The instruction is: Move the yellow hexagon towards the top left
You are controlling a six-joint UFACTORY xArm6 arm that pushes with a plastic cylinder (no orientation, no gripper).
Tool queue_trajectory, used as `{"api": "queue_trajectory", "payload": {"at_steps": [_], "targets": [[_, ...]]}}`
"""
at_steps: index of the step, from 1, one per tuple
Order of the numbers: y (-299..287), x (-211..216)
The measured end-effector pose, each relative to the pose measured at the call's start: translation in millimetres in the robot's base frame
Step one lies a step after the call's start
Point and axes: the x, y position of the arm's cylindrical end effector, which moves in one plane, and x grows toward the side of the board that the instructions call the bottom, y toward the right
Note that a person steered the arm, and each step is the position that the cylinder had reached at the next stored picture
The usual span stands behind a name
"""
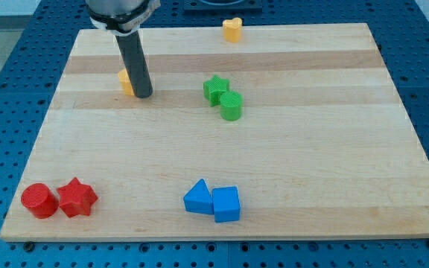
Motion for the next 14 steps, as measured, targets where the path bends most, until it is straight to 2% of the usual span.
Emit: {"api": "queue_trajectory", "payload": {"at_steps": [5, 11, 13, 14], "targets": [[-78.0, -37.0], [-78.1, -121.3], [-64.0, -124.6], [-33.5, -121.6]]}}
